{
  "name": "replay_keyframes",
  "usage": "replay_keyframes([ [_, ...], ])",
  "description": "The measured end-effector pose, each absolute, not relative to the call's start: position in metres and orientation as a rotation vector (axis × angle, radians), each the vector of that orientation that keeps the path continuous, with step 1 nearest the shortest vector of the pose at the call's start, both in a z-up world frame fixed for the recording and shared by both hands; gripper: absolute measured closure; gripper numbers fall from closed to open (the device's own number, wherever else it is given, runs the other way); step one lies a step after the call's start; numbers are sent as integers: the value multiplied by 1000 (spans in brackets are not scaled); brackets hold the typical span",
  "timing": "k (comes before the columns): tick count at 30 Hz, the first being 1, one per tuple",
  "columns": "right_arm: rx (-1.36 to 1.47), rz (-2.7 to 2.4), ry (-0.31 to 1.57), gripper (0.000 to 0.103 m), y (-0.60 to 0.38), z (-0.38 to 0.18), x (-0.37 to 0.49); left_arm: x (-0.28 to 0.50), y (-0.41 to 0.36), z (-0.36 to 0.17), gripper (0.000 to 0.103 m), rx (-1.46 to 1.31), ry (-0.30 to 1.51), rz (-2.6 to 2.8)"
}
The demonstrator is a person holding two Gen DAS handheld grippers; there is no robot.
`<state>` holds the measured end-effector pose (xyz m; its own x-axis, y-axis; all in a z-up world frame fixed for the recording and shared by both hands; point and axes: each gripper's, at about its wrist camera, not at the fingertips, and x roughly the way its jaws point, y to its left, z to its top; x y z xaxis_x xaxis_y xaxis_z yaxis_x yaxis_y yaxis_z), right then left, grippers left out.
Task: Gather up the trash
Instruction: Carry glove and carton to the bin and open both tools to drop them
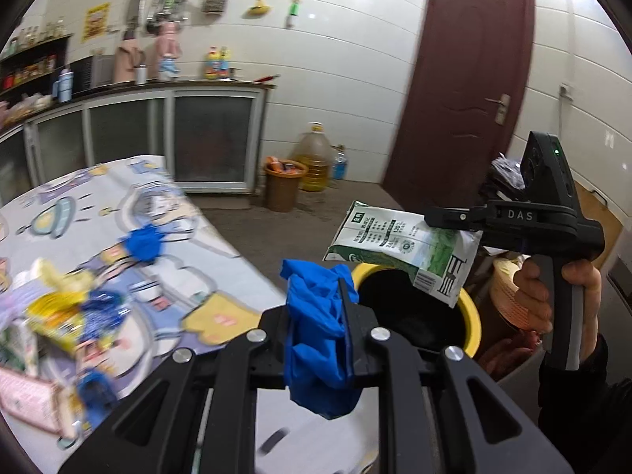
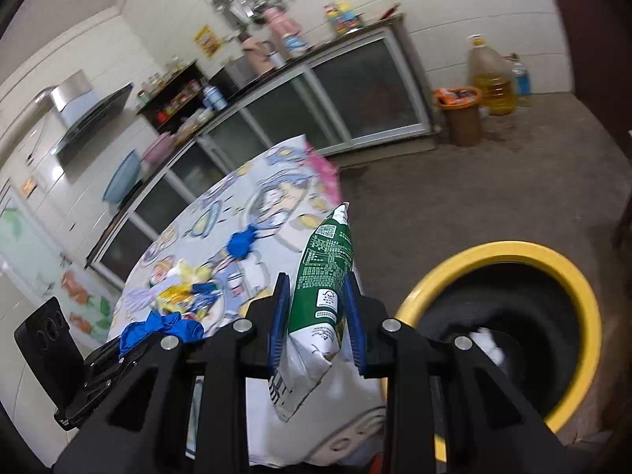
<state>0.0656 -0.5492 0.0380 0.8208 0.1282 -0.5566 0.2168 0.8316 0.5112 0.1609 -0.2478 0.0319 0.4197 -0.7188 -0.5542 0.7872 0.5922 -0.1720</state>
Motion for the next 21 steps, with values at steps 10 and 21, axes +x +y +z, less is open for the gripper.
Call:
replay_keyframes([
  [10, 649, -212, 596, 76, -610, 14, 18, 149, -345, 20, 87, 161, 654, -1098],
  [21, 693, -314, 623, 76, -650, -25, -6, 138, -417, -1, 87, 188, 719, -1147],
])
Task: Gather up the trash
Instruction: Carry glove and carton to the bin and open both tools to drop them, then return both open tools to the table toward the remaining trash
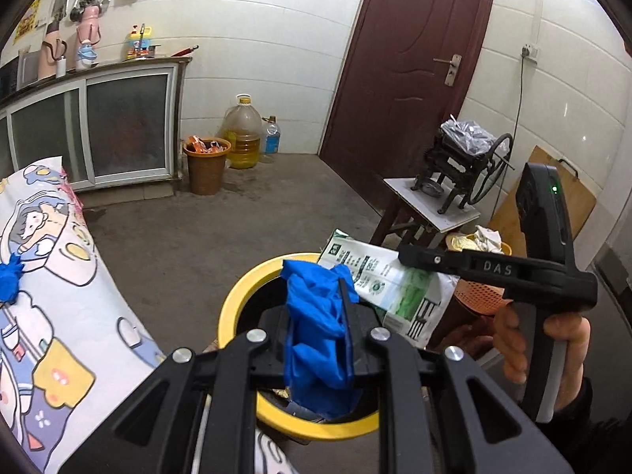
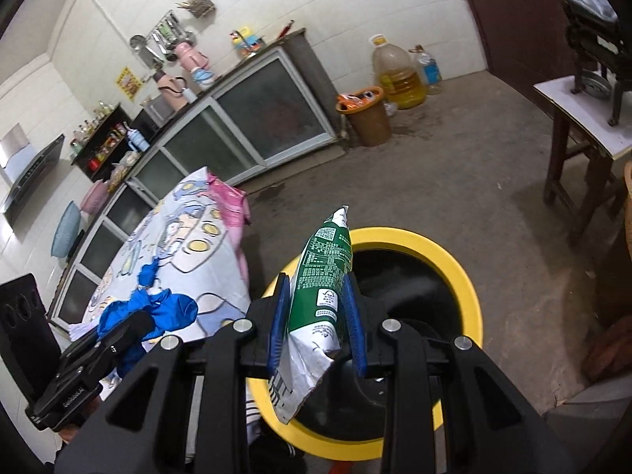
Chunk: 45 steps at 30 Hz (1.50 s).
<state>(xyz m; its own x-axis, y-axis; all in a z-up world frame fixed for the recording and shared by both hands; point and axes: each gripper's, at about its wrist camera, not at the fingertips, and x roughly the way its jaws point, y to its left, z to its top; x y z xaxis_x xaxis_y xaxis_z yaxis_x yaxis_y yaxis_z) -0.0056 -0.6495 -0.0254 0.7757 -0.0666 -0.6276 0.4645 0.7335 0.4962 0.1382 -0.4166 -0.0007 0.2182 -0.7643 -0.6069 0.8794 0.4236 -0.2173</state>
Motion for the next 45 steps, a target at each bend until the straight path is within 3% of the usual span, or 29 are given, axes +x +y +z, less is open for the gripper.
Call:
replay_keyframes([
  [4, 703, -326, 652, 75, -656, -37, -2, 140, -433, -10, 82, 180, 744, -1131],
  [5, 700, -346, 656, 68, -659, -38, -2, 142, -435, -11, 69, 167, 751, -1132],
  [6, 695, -373, 656, 60, -661, -38, -1, 143, -434, -11, 49, 148, 751, -1131],
  [7, 701, -387, 641, 42, -663, -39, -3, 144, -430, -10, 37, 133, 739, -1116],
  [8, 703, -404, 637, 40, -666, -39, -6, 145, -424, -8, 27, 115, 717, -1095],
  [10, 682, -443, 645, 45, -668, -39, -7, 146, -417, -6, 26, 109, 706, -1085],
  [18, 631, -399, 578, 45, -639, -24, -16, 158, -340, -2, 25, 112, 661, -966],
  [24, 494, -208, 499, 45, -576, 4, 14, 171, -222, 6, 25, 108, 608, -827],
  [34, 341, 151, 535, 45, -436, 16, 100, 179, -25, 7, 22, 31, 583, -440],
  [45, 229, 430, 670, 45, -305, -10, 156, 183, 34, -31, 22, -106, 702, -323],
])
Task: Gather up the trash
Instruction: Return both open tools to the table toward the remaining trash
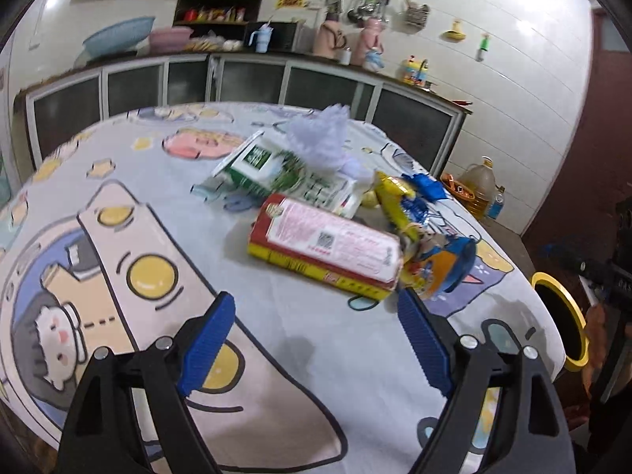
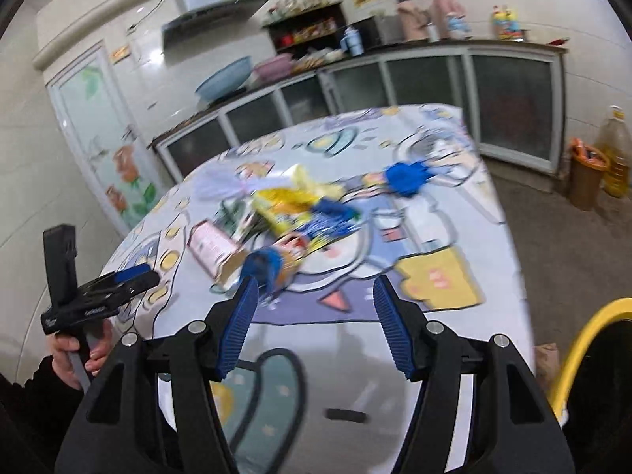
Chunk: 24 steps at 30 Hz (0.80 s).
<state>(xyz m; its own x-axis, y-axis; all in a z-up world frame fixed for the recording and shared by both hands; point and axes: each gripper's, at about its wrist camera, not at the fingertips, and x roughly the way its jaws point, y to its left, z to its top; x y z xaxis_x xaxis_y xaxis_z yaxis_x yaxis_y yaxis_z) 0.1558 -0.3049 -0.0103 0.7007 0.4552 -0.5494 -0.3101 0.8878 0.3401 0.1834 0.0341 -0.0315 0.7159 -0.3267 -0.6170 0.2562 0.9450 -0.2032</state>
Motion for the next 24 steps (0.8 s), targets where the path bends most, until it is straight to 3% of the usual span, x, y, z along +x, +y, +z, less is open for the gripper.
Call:
replay_keyframes([
  [18, 246, 542, 741, 39, -270, -26, 178, 227, 32, -53, 21, -269, 822, -324],
  [24, 244, 560, 758, 39, -272, -27, 181, 239, 36, -37, 20, -142, 770, -387],
])
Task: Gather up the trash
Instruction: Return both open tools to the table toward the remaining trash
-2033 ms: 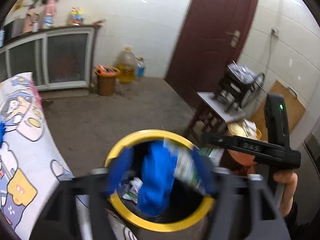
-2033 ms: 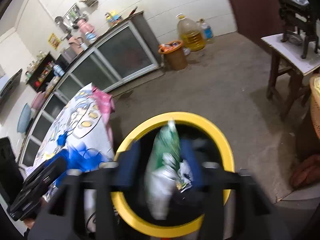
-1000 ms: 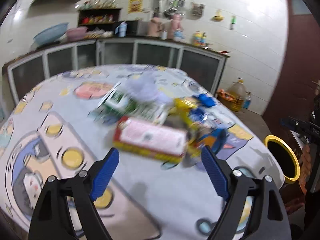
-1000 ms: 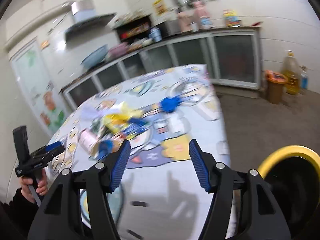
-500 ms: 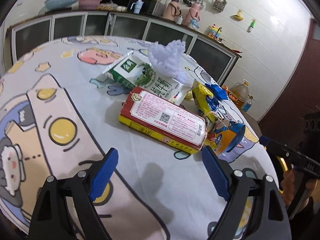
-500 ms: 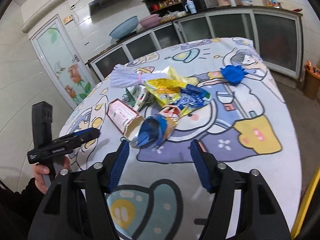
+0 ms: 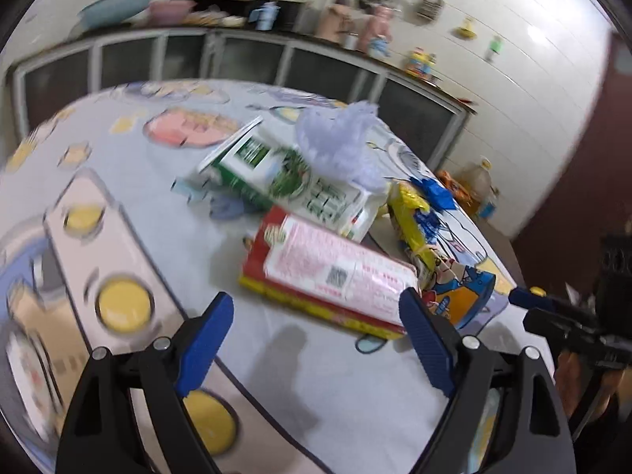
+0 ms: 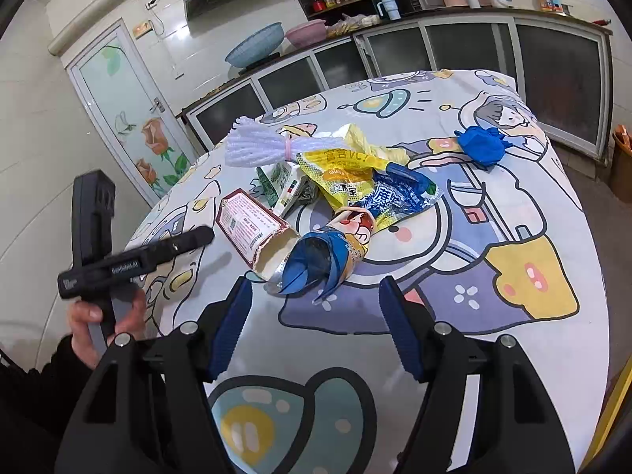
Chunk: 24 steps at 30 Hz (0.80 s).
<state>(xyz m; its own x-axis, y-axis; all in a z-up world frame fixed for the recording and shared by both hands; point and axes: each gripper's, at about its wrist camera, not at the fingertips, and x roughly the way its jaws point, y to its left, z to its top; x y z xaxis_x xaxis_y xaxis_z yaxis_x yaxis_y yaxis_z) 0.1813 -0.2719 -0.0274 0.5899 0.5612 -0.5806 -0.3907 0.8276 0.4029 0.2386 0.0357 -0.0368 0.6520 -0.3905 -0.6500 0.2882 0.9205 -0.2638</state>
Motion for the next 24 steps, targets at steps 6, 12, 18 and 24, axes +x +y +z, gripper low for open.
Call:
replay_keyframes([
  [6, 266, 579, 791, 39, -270, -29, 190, 271, 44, -25, 20, -21, 794, -633],
  [12, 281, 573, 803, 39, -261, -26, 202, 298, 44, -28, 18, 61, 846, -752],
  [18, 296, 579, 845, 37, -253, -30, 217, 311, 49, -37, 17, 5, 909, -856],
  [24, 295, 562, 882, 38, -245, -38, 233, 320, 41, -49, 17, -1, 954, -903],
])
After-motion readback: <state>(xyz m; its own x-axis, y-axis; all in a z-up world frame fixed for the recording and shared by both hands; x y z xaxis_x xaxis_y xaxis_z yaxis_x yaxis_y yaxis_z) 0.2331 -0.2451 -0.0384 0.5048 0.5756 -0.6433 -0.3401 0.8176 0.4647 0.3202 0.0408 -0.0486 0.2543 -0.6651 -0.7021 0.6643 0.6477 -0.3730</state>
